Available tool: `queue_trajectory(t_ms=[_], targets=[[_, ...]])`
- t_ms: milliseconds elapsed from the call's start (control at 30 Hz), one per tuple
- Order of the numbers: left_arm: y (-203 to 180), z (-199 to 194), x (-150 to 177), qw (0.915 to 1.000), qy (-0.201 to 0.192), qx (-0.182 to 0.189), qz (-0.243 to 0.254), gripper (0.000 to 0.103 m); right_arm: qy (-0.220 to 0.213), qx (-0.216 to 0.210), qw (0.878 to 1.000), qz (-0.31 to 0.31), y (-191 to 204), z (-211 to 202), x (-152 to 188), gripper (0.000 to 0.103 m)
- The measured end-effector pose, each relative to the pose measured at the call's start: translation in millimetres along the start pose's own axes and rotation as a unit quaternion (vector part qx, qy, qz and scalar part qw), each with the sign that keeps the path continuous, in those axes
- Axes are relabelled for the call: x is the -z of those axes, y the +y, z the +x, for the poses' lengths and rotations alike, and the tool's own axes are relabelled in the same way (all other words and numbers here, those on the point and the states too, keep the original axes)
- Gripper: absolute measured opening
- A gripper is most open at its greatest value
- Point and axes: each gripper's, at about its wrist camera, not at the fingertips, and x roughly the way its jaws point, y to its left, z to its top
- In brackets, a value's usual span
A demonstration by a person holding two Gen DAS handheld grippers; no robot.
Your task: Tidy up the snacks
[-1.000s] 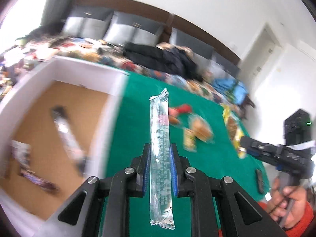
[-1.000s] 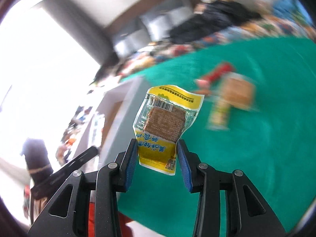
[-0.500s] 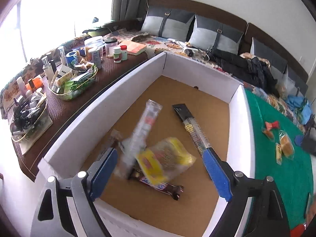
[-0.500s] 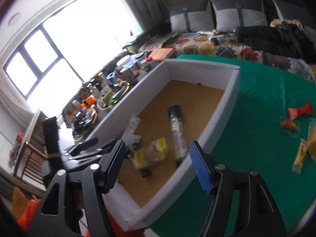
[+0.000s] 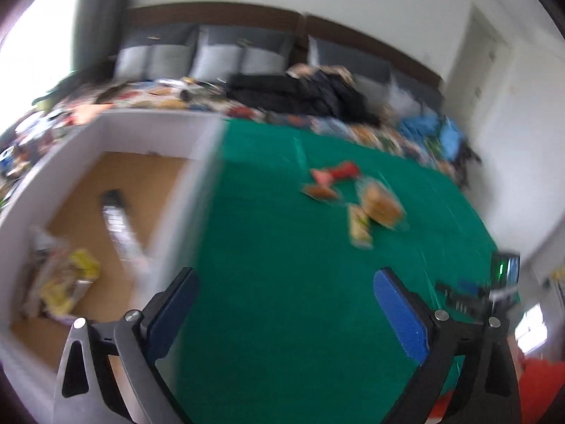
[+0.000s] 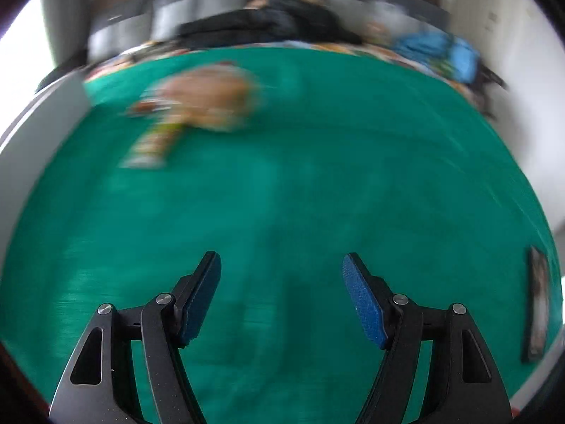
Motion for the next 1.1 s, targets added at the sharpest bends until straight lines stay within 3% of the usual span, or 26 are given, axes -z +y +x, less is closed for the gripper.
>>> queue_trajectory(t_ms=[100,200,333,533,667,1100], targets=[[-33.7,44.8,12.1,0.9990,0.034,0.012,0.026,0.098,0.002,0.017,0.999,0.033,-38.6,8.7,-5.4,0.074],[-49.8,93.4,23.8,0.9970,0.069,0.000,0.033,0.098,0.001,0.022,0.999,0.041,-54.1,18.8,-14.0,0.074],[-56.6,141.2,30.8,0.9947,0.083,-0.039,0.046,0.098,0.000,0.022,0.999,0.030,-56.0,26.7,-15.1,0.074],[-54.1,180.6,33.1,0.9887,0.093,-0.086,0.081,0.098,-0.020,0.010,0.999,0.040,-40.5,19.3,-10.2,0.080],[-50.2,184.6,35.4,0.9903,0.078,-0.086,0.076,0.103,-0.019,0.012,0.999,0.038,-38.5,18.6,-9.2,0.082],[-50.4,185.5,34.8,0.9905,0.078,-0.085,0.075,0.103,-0.018,0.012,0.999,0.039,-38.8,17.4,-6.0,0.083]])
